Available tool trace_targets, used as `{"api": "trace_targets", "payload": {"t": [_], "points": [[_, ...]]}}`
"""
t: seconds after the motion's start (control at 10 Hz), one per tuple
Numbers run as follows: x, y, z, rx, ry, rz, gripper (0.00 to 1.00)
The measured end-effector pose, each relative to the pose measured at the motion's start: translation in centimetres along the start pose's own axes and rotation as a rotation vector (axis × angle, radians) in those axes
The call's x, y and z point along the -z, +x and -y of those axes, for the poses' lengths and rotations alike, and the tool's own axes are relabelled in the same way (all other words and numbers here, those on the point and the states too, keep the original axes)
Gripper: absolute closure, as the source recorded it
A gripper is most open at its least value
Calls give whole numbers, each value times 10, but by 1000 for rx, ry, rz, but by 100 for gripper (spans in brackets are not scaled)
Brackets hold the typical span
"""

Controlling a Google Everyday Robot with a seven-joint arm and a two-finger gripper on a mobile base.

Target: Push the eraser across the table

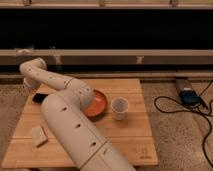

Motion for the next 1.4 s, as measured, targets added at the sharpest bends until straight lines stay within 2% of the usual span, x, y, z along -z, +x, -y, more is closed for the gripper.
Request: {"api": "trace_targets", "payload": {"t": [0.3,0.6,1.4], "points": [[-12,0,-6,20,-15,-39,100],[-14,8,-6,19,-14,-76,100],[8,48,6,-67,31,-123,100]]}}
